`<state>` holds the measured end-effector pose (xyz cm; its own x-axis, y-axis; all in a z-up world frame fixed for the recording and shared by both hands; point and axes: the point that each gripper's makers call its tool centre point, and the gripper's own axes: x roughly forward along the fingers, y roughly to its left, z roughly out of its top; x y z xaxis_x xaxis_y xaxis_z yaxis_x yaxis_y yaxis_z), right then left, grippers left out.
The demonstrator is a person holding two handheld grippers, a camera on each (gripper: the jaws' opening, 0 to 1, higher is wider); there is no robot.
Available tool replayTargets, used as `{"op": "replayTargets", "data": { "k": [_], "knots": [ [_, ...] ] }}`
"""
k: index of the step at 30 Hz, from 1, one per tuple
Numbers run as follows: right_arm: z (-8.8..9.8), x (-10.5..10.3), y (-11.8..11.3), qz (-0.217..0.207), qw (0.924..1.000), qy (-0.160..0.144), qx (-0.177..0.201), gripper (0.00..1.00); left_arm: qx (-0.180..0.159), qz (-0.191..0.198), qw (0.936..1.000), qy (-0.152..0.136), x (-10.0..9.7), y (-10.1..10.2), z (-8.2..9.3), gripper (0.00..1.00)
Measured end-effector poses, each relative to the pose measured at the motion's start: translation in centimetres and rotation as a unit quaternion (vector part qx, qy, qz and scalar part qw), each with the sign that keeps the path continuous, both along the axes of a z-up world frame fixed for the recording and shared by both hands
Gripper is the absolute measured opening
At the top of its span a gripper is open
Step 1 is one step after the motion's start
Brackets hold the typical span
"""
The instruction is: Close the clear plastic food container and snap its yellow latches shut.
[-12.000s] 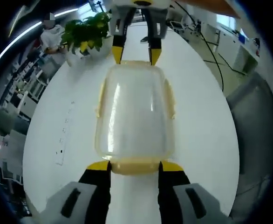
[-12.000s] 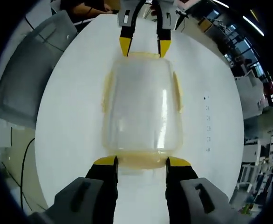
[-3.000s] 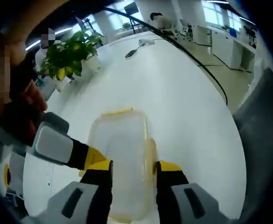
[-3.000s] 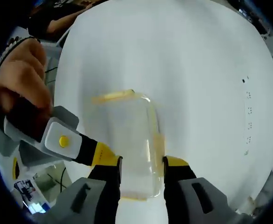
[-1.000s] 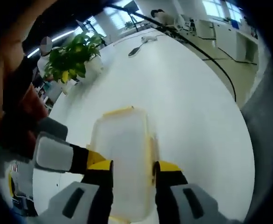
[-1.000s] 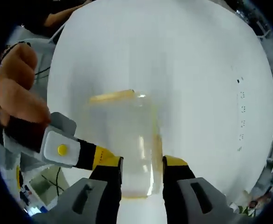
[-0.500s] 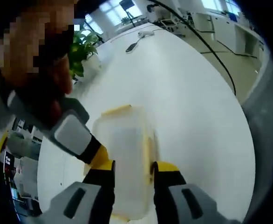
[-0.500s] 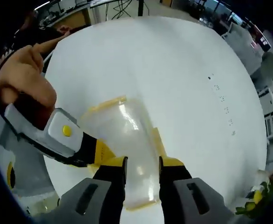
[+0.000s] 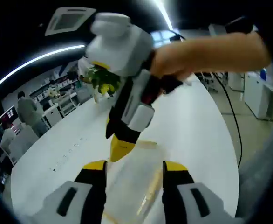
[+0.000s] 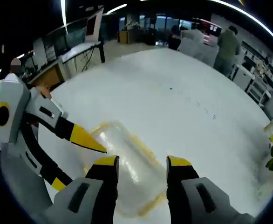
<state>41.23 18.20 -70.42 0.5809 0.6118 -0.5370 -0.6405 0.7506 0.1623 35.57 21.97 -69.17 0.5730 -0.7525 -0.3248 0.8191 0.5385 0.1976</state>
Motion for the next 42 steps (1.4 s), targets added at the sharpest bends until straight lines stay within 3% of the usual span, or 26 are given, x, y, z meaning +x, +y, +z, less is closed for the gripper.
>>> {"op": "replayTargets", "data": {
  "k": [3, 5, 6, 7, 8, 9, 11, 13, 17, 18, 23, 25, 26, 27, 28, 30, 35, 42],
  "knots": [
    [1.3, -0.6, -2.4, -0.039, 0.9968, -0.048, 0.051, 0.45, -0.018, 0.039, 0.9978, -0.050, 0.9, 2.6, 0.8, 0.89],
    [0.6, -1.6, -3.7, -0.048, 0.9953, -0.067, 0.052, 0.47, -0.030, 0.076, 0.9957, -0.043, 1.1, 4.7, 0.0, 0.99],
    [0.2, -2.2, -4.0, -0.045, 0.9949, -0.074, 0.052, 0.50, -0.036, 0.094, 0.9943, -0.034, 1.2, 5.6, -0.6, 0.98],
    [-0.6, -3.1, -4.2, -0.040, 0.9946, -0.083, 0.048, 0.56, -0.046, 0.113, 0.9925, -0.005, 1.1, 6.5, -1.9, 0.99],
    [-1.1, -3.5, -4.2, -0.039, 0.9945, -0.084, 0.049, 0.61, -0.049, 0.115, 0.9921, 0.008, 0.9, 6.6, -2.5, 0.99],
    [-2.0, -4.3, -3.9, -0.029, 0.9948, -0.084, 0.049, 0.67, -0.057, 0.125, 0.9894, 0.046, 0.6, 7.2, -4.1, 0.99],
    [-3.4, -5.3, -3.4, -0.014, 0.9961, -0.076, 0.043, 0.81, -0.056, 0.137, 0.9859, 0.078, 0.5, 7.7, -6.3, 0.99],
    [-5.0, -5.9, -3.0, -0.007, 0.9971, -0.072, 0.024, 0.88, -0.047, 0.146, 0.9845, 0.085, 0.6, 7.9, -7.8, 0.99],
    [-8.5, -7.0, -2.6, 0.024, 0.9964, -0.047, -0.067, 0.80, 0.004, 0.129, 0.9862, 0.104, 0.0, 7.0, -10.6, 0.99],
    [-9.2, -7.1, -2.3, 0.032, 0.9948, -0.047, -0.084, 0.77, 0.003, 0.124, 0.9866, 0.107, -0.2, 6.3, -10.9, 0.97],
    [-10.0, -6.6, -0.8, 0.037, 0.9925, -0.054, -0.103, 0.66, -0.006, 0.122, 0.9840, 0.130, -0.4, 5.0, -12.2, 0.84],
    [-10.0, -6.4, -0.9, 0.035, 0.9902, -0.061, -0.121, 0.61, 0.000, 0.121, 0.9852, 0.122, -0.4, 5.0, -12.0, 0.68],
    [-10.0, -6.3, -0.8, 0.034, 0.9903, -0.061, -0.120, 0.59, 0.003, 0.119, 0.9859, 0.117, -0.3, 5.1, -11.9, 0.61],
    [-9.9, -6.2, -0.7, 0.031, 0.9912, -0.057, -0.115, 0.58, 0.013, 0.146, 0.9824, 0.116, 0.1, 6.0, -12.0, 0.58],
    [-9.8, -6.2, -0.4, 0.030, 0.9924, -0.053, -0.107, 0.58, 0.011, 0.129, 0.9856, 0.109, 0.1, 5.8, -11.7, 0.57],
    [-9.7, -6.1, 0.1, 0.028, 0.9939, -0.045, -0.097, 0.57, 0.005, 0.140, 0.9834, 0.115, 0.8, 6.4, -11.6, 0.55],
    [-9.9, -5.5, 1.9, 0.038, 0.9917, -0.058, -0.108, 0.53, 0.013, 0.146, 0.9824, 0.116, 1.2, 8.6, -11.7, 0.56],
    [-9.8, -4.1, 6.3, 0.055, 0.9939, -0.057, -0.076, 0.52, 0.035, 0.175, 0.9780, 0.108, 2.9, 13.2, -11.7, 0.54]
  ]
}}
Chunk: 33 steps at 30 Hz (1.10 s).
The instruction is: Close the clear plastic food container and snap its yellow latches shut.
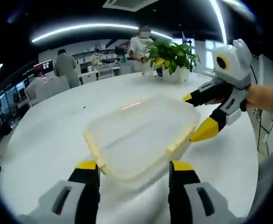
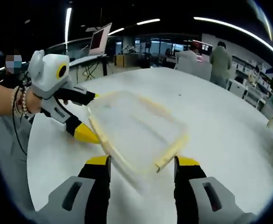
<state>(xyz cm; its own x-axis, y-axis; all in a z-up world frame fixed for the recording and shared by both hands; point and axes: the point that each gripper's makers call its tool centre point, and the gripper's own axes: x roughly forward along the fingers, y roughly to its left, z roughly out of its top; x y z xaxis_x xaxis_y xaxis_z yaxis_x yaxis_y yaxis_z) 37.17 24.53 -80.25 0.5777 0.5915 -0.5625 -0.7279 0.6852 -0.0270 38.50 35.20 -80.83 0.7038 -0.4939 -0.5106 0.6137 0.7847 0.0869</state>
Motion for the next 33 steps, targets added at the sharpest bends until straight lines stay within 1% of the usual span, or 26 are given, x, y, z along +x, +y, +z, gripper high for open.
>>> {"op": "replayTargets", "data": {
  "k": [3, 8, 10, 12, 15, 19, 30, 33],
  "knots": [
    [-0.1, 0.9, 1.0, 0.005, 0.9999, -0.008, -0.013, 0.49, 0.004, 0.007, 1.0000, 0.001, 0.7, 1.3, 0.0, 0.54],
    [0.0, 2.3, 2.6, 0.002, 0.9999, 0.000, 0.011, 0.51, 0.013, 0.012, 0.9998, -0.004, 1.8, 2.8, -0.2, 0.54],
    [-0.4, 2.5, 2.8, 0.002, 0.9999, 0.012, 0.012, 0.47, 0.013, 0.013, 0.9998, -0.001, 2.2, 3.1, -0.3, 0.53],
    [-0.8, 2.8, 3.1, 0.001, 0.9999, 0.013, 0.009, 0.46, 0.016, 0.013, 0.9998, 0.001, 2.5, 3.3, -0.4, 0.53],
    [-0.9, 3.0, 3.4, 0.001, 0.9999, 0.013, 0.010, 0.48, 0.018, 0.012, 0.9998, -0.001, 2.9, 3.4, -0.4, 0.53],
    [-1.3, 3.3, 3.5, -0.002, 0.9999, 0.013, 0.010, 0.48, 0.017, 0.009, 0.9998, -0.001, 3.5, 3.4, -0.4, 0.53],
    [-1.0, 4.0, 3.5, -0.016, 0.9995, 0.017, 0.020, 0.47, 0.023, 0.004, 0.9997, -0.002, 4.1, 3.5, -0.2, 0.53],
    [-0.7, 4.0, 3.5, -0.017, 0.9995, 0.014, 0.023, 0.47, 0.018, 0.004, 0.9998, -0.007, 4.0, 3.8, 0.1, 0.54]
  ]
}}
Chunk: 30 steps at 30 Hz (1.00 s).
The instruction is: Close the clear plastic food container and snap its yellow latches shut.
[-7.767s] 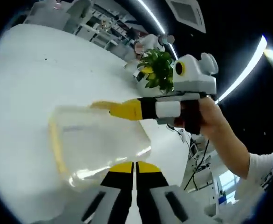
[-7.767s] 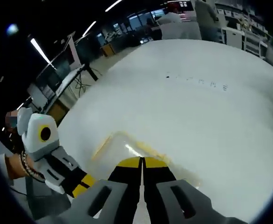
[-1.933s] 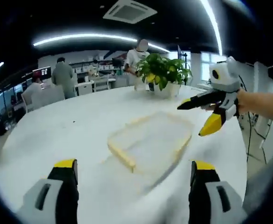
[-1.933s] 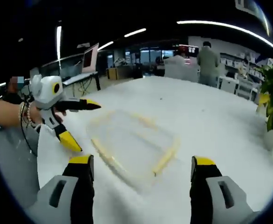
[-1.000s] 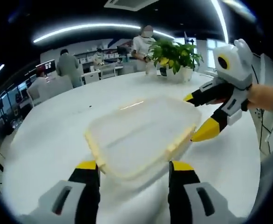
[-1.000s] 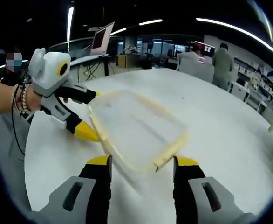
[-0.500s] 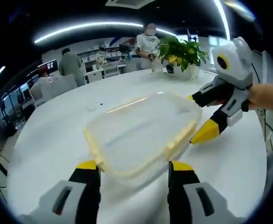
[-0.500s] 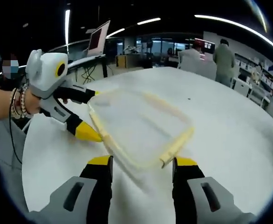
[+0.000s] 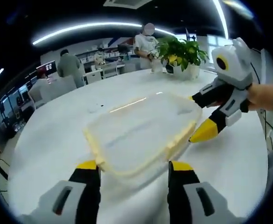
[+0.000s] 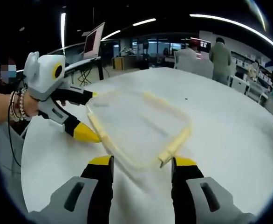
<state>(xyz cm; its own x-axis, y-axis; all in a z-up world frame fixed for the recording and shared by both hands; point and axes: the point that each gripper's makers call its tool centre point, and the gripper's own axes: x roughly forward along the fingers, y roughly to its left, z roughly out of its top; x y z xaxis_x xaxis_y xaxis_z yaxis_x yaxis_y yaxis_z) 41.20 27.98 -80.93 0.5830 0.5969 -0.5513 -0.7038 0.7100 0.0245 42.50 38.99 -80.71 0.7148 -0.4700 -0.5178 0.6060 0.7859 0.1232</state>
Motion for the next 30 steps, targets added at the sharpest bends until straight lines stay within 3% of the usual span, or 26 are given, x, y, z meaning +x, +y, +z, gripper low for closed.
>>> {"op": "replayTargets", "data": {
  "k": [3, 6, 10, 13, 15, 19, 23, 27, 30],
  "knots": [
    [0.1, -0.1, -0.3, 0.001, 1.0000, -0.002, -0.005, 0.47, -0.003, 0.006, 1.0000, -0.002, -0.1, 0.5, 0.5, 0.62],
    [0.4, -0.5, -1.0, -0.007, 1.0000, -0.001, -0.006, 0.46, -0.010, 0.008, 0.9999, -0.007, -1.0, 0.7, 1.5, 0.62],
    [2.5, -1.0, -1.8, -0.030, 0.9991, -0.022, 0.019, 0.49, -0.034, 0.023, 0.9989, -0.024, -2.0, 1.0, 3.6, 0.65],
    [3.7, -2.0, -2.0, -0.033, 0.9979, -0.003, 0.055, 0.51, -0.033, 0.022, 0.9988, -0.030, -3.1, 1.1, 5.2, 0.65],
    [4.4, -2.4, -2.7, -0.046, 0.9967, -0.008, 0.066, 0.52, -0.024, 0.020, 0.9988, -0.037, -4.2, 1.2, 6.4, 0.66],
    [5.3, -4.0, -3.6, -0.054, 0.9959, -0.013, 0.071, 0.59, -0.037, 0.011, 0.9971, -0.066, -6.1, 1.3, 9.1, 0.84],
    [6.4, -6.1, -4.2, -0.056, 0.9963, -0.025, 0.060, 0.65, -0.026, -0.006, 0.9957, -0.088, -9.1, 2.1, 10.9, 0.92],
    [8.0, -8.5, -4.7, -0.060, 0.9953, -0.048, 0.060, 0.80, -0.032, -0.001, 0.9953, -0.091, -11.9, 4.2, 11.8, 0.99],
    [9.3, -10.7, -5.0, -0.067, 0.9938, -0.068, 0.057, 0.80, -0.040, 0.010, 0.9944, -0.097, -13.9, 6.3, 12.5, 0.99]
  ]
}}
